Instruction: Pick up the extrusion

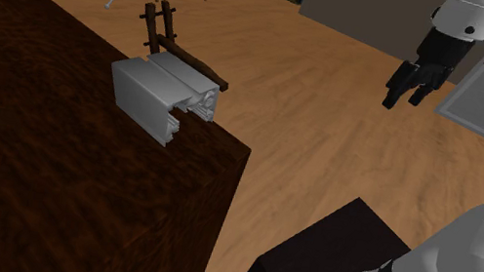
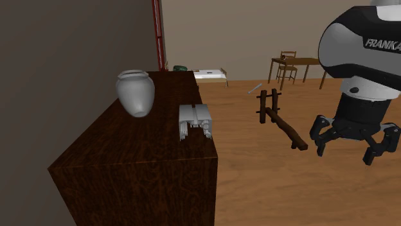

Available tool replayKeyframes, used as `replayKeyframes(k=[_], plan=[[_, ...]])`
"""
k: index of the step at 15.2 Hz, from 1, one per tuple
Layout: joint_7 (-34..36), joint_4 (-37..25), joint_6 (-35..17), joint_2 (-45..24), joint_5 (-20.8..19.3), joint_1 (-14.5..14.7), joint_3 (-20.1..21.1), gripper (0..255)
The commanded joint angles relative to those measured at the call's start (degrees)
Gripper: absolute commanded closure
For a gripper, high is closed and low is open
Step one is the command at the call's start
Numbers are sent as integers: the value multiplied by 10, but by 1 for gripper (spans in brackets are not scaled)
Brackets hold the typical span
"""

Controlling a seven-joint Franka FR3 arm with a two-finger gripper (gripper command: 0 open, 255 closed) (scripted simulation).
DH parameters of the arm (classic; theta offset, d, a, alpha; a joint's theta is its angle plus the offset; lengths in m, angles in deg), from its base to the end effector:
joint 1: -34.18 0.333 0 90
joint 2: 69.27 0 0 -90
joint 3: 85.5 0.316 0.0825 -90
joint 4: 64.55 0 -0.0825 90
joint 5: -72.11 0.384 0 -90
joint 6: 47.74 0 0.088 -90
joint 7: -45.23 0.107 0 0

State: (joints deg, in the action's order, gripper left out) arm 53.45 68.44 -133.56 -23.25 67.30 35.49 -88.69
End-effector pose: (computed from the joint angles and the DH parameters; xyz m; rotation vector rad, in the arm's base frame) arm 0.2947 -0.0251 0.6053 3.0861 -0.2538 -0.0280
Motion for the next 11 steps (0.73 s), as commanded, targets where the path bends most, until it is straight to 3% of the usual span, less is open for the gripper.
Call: replayKeyframes(k=[1, 11], plan=[[0, 0, 0, 0, 0, 0, 0, 0], [111, -66, -35, -102, 80, 42, 104, 0]])
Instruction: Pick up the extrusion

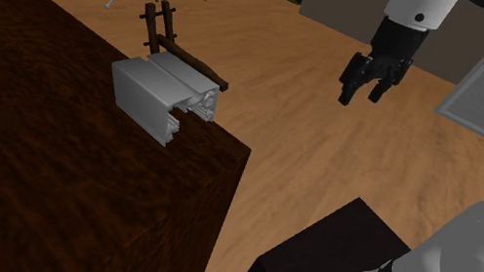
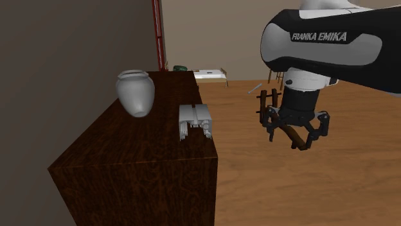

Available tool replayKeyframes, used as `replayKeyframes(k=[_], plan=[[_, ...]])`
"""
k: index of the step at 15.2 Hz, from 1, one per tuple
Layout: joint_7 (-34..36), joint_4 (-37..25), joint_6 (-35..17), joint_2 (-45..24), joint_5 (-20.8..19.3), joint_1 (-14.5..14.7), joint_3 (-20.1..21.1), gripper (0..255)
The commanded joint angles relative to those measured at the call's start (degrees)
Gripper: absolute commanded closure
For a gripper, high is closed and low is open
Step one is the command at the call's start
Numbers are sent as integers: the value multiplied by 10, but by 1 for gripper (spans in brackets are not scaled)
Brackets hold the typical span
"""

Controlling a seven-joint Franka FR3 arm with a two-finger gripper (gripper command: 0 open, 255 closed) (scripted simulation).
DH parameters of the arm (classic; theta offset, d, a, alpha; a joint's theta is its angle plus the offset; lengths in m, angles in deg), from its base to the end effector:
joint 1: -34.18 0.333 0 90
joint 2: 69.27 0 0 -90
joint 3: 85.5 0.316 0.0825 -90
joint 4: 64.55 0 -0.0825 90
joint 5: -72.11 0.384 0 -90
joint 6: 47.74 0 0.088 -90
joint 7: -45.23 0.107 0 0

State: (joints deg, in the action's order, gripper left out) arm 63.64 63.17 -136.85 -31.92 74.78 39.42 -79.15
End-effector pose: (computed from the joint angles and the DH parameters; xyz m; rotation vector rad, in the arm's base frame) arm 0.3351 0.0845 0.6035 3.1075 -0.2215 -0.0297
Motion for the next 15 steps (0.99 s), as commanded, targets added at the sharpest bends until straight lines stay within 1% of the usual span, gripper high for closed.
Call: replayKeyframes(k=[1, 8, 12, 15], plan=[[20, -23, -6, -28, 11, 6, 18, 0], [96, -108, -26, -127, 37, 25, 86, 0], [141, -170, -34, -192, 38, 35, 124, 0], [177, -224, -35, -246, 31, 43, 151, 0]])
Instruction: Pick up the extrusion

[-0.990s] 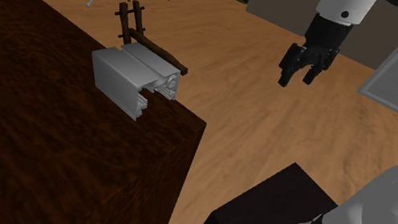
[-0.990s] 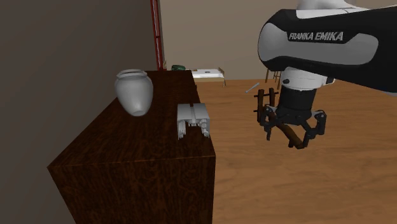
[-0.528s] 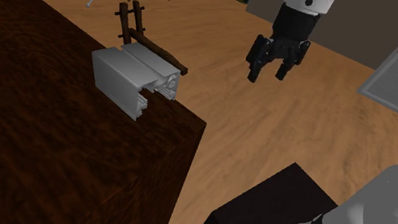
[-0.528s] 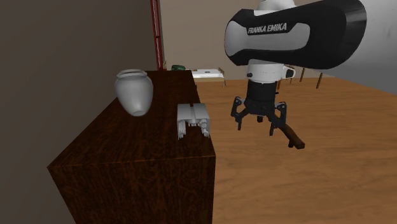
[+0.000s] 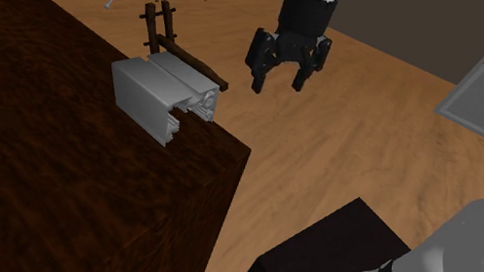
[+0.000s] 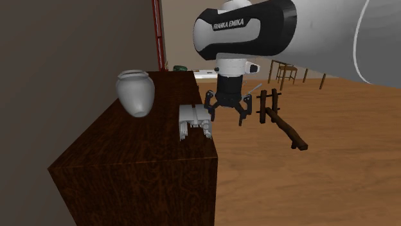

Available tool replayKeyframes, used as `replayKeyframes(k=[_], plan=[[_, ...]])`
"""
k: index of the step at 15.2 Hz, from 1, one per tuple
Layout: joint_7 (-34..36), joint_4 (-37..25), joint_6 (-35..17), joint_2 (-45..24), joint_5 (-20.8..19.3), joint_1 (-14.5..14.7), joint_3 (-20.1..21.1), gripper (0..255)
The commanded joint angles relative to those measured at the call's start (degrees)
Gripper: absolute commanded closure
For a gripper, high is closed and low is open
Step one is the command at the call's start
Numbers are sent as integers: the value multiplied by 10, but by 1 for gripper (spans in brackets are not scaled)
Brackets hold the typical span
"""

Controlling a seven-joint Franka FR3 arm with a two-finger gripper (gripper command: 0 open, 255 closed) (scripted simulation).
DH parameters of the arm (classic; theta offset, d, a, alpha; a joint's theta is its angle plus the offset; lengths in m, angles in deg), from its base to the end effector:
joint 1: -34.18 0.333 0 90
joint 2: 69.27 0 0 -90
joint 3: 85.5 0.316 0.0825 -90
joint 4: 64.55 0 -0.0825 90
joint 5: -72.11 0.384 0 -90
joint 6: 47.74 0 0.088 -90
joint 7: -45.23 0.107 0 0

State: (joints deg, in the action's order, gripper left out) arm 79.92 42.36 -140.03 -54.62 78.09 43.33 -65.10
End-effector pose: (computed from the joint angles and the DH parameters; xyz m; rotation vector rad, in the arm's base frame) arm 0.4023 0.2629 0.6111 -3.1312 0.1661 0.0327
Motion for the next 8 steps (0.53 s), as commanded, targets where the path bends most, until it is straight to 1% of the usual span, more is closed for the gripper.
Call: replayKeyframes(k=[1, 5, 8], plan=[[27, -36, -3, -38, -6, 7, 20, 0], [78, -123, 3, -120, -31, 24, 54, 0], [118, -201, 15, -189, -60, 45, 75, 0]])
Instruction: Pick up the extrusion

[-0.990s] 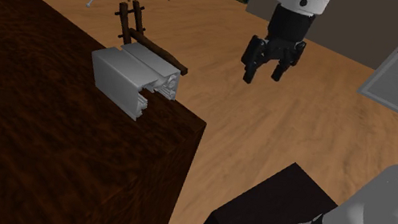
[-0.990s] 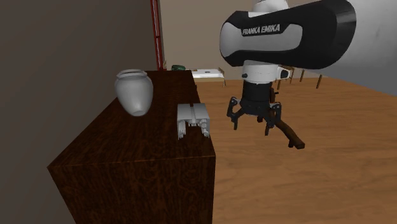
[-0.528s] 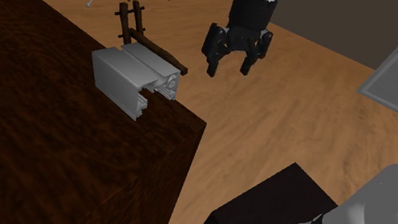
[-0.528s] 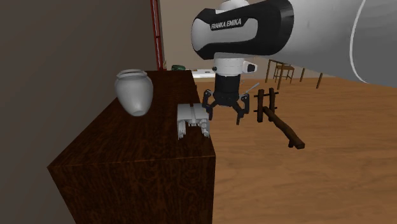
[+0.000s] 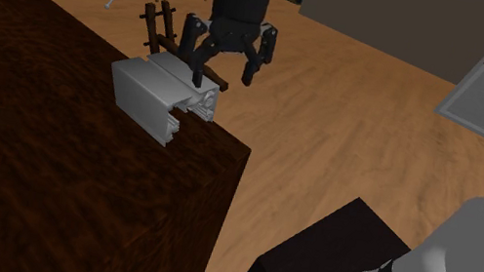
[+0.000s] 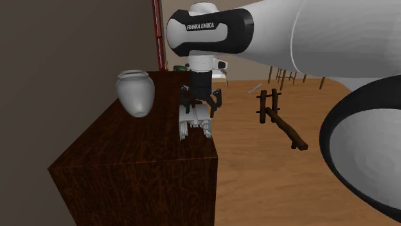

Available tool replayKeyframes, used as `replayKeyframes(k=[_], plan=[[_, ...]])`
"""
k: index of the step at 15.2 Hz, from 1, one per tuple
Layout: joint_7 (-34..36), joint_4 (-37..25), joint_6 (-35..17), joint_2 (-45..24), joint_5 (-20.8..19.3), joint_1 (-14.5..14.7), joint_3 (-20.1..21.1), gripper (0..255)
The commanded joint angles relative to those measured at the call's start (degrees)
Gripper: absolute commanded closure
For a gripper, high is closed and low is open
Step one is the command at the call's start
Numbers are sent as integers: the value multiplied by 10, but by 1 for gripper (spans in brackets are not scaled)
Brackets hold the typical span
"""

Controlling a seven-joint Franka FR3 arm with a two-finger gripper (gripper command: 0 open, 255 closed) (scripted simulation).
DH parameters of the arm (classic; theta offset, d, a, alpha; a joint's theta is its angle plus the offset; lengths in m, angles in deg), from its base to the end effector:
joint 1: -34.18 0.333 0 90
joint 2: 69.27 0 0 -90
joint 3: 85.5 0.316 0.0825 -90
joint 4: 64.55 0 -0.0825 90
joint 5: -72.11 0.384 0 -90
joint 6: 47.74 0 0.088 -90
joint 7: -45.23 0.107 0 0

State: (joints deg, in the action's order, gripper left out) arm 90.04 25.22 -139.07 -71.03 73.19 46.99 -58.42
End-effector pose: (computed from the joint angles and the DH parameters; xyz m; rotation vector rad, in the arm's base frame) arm 0.4348 0.3607 0.6132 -3.1143 0.1348 0.0346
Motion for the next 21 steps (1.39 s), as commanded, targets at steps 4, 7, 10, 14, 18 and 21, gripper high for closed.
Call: replayKeyframes(k=[4, 7, 10, 14, 18, 21], plan=[[66, -158, 38, -130, -60, 54, 29, 0], [73, -162, 28, -145, -67, 63, 28, 0], [70, -127, 1, -136, -62, 58, 28, 0], [69, -99, -22, -130, -59, 54, 27, 0], [69, -101, -21, -131, -60, 55, 27, 255], [69, -101, -21, -131, -60, 55, 27, 255]])
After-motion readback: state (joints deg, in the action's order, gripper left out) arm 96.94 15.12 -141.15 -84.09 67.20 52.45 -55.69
